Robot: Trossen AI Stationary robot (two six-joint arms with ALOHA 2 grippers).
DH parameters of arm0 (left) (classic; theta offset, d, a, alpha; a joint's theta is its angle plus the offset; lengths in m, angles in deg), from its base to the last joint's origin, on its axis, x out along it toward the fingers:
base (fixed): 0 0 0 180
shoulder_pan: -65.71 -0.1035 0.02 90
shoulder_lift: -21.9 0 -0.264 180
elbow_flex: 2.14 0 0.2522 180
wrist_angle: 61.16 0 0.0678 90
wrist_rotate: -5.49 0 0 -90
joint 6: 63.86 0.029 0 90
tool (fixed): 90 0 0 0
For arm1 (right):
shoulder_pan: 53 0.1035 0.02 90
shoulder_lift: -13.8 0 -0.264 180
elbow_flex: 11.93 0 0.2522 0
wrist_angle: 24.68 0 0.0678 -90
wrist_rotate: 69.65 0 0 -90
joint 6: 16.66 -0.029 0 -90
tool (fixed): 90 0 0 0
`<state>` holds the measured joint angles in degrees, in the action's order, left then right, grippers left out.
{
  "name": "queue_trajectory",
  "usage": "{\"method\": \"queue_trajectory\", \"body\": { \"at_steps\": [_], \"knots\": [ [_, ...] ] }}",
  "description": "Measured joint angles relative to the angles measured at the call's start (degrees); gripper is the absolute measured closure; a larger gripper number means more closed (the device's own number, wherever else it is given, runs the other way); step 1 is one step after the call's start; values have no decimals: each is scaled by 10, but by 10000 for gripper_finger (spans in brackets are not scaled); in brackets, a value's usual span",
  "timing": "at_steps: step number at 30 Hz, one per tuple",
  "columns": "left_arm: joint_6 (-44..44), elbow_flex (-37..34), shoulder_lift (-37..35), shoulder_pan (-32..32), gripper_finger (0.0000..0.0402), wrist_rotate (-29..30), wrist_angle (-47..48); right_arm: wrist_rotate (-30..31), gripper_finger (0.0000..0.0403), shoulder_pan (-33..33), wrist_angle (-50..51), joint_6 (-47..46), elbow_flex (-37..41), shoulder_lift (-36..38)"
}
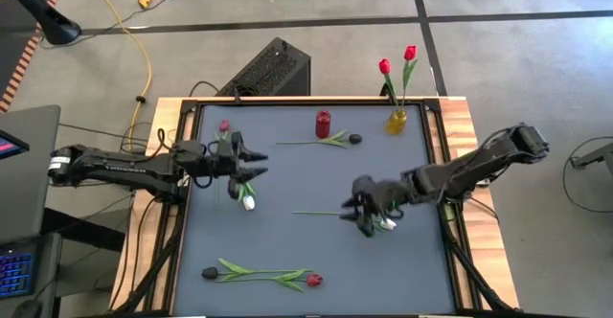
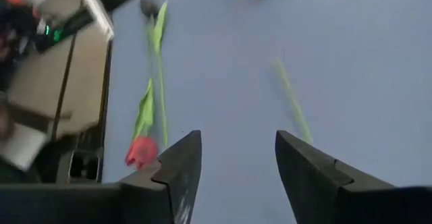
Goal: Sort flowers into vase by color
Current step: Put the right white tulip into the yellow vase
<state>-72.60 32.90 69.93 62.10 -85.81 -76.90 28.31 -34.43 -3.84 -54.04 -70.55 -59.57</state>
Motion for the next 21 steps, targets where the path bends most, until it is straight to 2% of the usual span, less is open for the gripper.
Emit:
{"method": "queue_trajectory", "body": {
  "at_steps": [3, 6, 8, 12, 14, 17, 21],
  "knots": [
    [-13, 14, 1, 37, 242, 13, 6, 36, 201, 37, -33, 7, 0, -22],
    [-26, 39, 4, 91, 242, 53, 70, 55, 209, 68, -73, 37, 0, -44],
    [-52, 56, 15, 134, 242, 103, 131, 57, 213, 82, -104, 69, 0, -59],
    [-145, 99, 41, 204, 242, 240, 259, 58, 215, 82, -153, 136, 0, -87],
    [-200, 122, 56, 229, 242, 280, 327, 59, 216, 74, -165, 158, 0, -95],
    [-253, 159, 92, 258, 242, 286, 379, 58, 216, 65, -164, 170, 0, -95],
    [-257, 215, 157, 293, 242, 245, 411, 58, 216, 60, -167, 215, 0, -92]
  ]
}}
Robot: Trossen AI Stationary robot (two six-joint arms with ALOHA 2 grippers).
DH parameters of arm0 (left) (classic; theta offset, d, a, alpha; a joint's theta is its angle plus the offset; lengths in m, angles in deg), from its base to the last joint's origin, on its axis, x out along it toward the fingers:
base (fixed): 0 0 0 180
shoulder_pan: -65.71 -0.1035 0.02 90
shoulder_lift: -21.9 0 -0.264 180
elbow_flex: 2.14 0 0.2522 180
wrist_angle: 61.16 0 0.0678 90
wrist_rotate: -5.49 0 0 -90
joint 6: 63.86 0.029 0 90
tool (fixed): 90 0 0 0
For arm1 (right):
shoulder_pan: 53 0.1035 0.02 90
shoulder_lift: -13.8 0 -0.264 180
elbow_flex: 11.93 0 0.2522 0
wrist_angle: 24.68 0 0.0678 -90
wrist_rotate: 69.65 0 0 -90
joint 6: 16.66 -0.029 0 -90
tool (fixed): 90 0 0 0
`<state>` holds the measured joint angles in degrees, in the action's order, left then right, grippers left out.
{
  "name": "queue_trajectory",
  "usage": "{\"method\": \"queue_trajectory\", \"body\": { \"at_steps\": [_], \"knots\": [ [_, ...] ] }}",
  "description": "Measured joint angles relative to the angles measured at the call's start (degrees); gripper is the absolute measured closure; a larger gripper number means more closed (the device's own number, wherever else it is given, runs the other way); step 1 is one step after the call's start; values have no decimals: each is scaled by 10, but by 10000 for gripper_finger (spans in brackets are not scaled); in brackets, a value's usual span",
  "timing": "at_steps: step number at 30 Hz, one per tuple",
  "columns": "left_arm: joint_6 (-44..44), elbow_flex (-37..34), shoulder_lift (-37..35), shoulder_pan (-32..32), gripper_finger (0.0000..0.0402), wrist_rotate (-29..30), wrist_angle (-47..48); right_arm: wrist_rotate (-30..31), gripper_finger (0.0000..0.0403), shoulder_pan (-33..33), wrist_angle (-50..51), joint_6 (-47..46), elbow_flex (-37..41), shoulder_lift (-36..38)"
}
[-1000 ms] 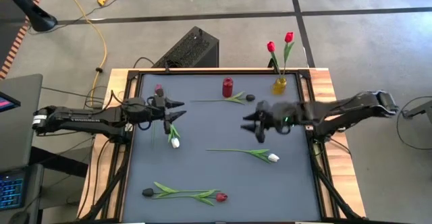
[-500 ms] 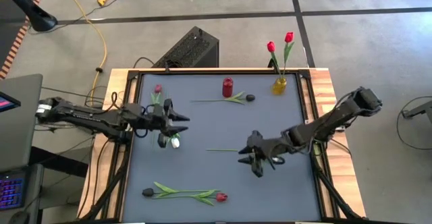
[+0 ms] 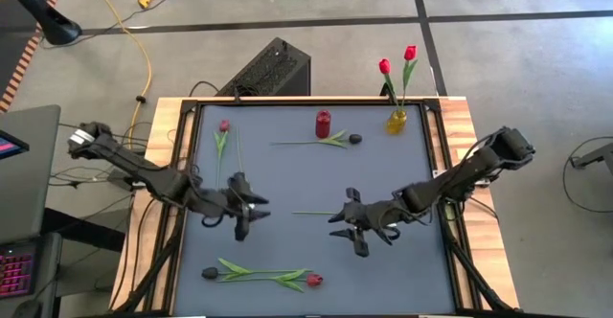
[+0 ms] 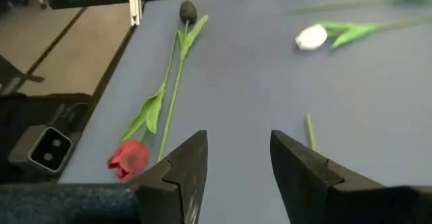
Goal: Sort flowers into vase by color
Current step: Put the right white tulip into the yellow vase
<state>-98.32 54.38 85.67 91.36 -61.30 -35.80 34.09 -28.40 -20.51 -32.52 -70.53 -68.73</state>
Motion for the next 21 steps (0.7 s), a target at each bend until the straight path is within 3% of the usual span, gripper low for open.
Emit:
{"method": "queue_trajectory", "body": {
  "at_steps": [2, 7, 11, 15, 18, 21],
  "knots": [
    [4, 38, 33, 13, 242, -4, 46, 1, 216, 0, -14, 28, 0, 1],
    [-87, 110, 107, -1, 242, 20, 180, 5, 216, 1, -14, 59, 0, 1],
    [-75, 136, 175, -37, 242, -75, 193, 5, 216, 3, 4, 60, 0, 1],
    [-87, 173, 227, -95, 242, -90, 265, 5, 216, 2, 9, 103, 0, 14],
    [0, 196, 257, -132, 242, -127, 253, 5, 216, 0, 45, 142, 0, 39],
    [78, 222, 292, -141, 242, -144, 180, 5, 216, 2, 113, 143, 0, 68]
  ]
}}
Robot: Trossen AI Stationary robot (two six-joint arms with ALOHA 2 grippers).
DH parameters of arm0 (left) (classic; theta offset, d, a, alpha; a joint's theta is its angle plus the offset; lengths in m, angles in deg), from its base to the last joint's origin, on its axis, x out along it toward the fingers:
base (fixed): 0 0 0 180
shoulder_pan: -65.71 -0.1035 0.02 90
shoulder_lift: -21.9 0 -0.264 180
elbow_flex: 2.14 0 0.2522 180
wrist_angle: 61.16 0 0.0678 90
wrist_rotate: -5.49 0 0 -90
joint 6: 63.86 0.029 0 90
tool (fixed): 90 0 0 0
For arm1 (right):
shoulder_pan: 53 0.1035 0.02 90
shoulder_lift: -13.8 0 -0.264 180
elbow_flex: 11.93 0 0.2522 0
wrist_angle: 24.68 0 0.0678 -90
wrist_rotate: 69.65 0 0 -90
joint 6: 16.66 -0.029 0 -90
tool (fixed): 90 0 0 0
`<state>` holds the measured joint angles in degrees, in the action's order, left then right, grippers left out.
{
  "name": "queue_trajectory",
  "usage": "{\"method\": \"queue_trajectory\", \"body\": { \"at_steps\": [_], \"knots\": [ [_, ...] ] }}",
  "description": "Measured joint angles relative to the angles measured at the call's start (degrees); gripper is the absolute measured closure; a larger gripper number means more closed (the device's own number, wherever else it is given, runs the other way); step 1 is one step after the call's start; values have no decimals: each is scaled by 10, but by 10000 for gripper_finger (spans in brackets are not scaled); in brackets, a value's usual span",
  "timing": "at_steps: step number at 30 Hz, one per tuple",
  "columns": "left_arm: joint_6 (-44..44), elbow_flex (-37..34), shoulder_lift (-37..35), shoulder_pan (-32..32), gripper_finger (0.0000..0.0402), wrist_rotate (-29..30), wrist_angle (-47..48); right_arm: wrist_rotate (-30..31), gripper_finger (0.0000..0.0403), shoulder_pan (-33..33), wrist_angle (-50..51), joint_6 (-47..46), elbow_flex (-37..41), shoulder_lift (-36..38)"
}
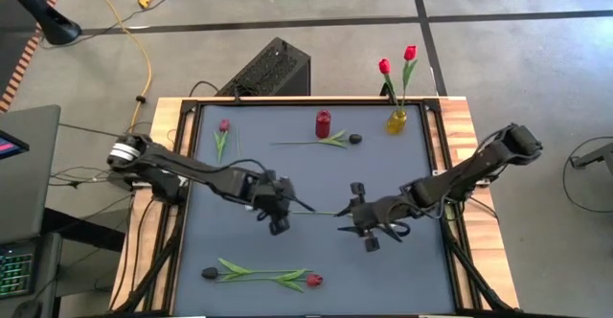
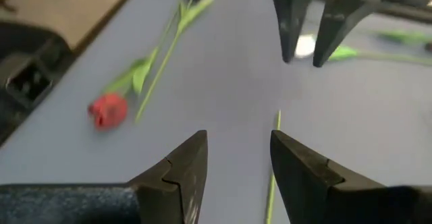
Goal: Sort flowers into vase by color
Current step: Put the right white tulip into the yellow vase
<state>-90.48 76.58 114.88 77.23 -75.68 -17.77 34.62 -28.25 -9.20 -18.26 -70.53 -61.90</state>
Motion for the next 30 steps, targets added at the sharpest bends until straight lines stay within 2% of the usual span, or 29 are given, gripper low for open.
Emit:
{"method": "queue_trajectory", "body": {
  "at_steps": [7, 11, 20, 27, 30],
  "knots": [
    [115, 73, 109, -16, 242, -5, -93, 12, 216, 8, 194, -55, 0, 82],
    [163, 115, 170, -27, 242, -6, -151, 13, 216, 6, 245, -88, 0, 114],
    [204, 186, 285, -52, 242, -39, -160, 56, 216, 6, 281, -75, 0, 136],
    [206, 175, 300, -49, 242, -54, -151, 80, 216, 5, 283, -69, 0, 136],
    [205, 160, 300, -42, 245, -33, -157, 90, 216, 5, 283, -70, 0, 136]
  ]
}}
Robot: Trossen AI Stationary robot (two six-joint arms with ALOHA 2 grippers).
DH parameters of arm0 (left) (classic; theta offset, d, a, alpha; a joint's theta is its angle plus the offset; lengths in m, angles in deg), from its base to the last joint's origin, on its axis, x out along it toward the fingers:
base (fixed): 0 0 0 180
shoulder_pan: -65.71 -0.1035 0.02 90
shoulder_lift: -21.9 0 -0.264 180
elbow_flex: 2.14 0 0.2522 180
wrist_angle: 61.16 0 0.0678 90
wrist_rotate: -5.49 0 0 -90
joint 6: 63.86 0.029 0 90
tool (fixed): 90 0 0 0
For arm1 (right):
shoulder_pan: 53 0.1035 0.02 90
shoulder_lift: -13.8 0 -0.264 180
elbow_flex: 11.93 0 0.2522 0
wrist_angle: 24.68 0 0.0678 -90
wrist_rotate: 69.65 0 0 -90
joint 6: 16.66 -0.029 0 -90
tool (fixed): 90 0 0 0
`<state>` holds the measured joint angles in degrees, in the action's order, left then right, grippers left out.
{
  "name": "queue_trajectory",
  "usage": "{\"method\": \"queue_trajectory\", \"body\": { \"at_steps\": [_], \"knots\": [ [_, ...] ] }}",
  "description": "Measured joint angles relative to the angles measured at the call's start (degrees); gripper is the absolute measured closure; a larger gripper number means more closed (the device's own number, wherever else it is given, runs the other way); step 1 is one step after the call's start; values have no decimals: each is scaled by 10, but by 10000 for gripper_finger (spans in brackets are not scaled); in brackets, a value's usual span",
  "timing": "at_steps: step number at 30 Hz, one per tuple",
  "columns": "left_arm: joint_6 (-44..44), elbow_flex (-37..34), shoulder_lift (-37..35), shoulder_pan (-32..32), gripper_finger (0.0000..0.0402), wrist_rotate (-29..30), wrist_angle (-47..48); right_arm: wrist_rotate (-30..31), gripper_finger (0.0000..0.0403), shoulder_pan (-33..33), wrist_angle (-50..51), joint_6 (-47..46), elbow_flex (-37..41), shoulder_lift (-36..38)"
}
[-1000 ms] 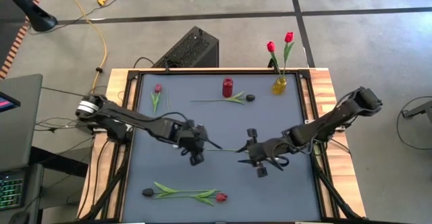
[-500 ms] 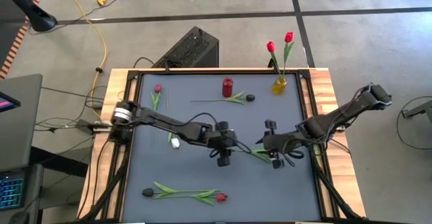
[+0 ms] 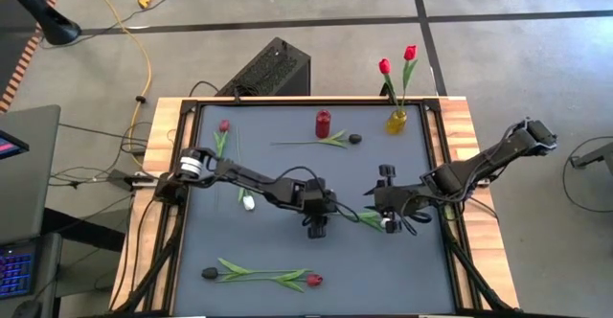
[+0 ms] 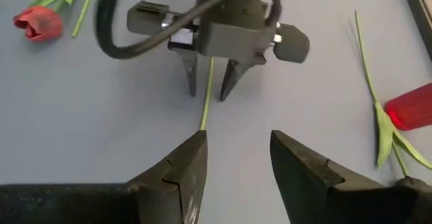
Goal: Sort flowers into vase by color
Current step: Put the right white tulip into the yellow vase
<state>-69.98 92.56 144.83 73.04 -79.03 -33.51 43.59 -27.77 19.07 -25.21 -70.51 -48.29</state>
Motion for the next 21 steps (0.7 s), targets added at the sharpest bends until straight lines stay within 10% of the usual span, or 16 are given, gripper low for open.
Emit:
{"method": "queue_trajectory", "body": {
  "at_steps": [12, 21],
  "knots": [
    [-6, -16, -3, 2, 390, 6, 11, 0, 216, 3, 0, -22, 0, 0],
    [1, -21, -26, 1, 401, 5, 15, 0, 216, 6, 13, -36, 0, 0]
  ]
}}
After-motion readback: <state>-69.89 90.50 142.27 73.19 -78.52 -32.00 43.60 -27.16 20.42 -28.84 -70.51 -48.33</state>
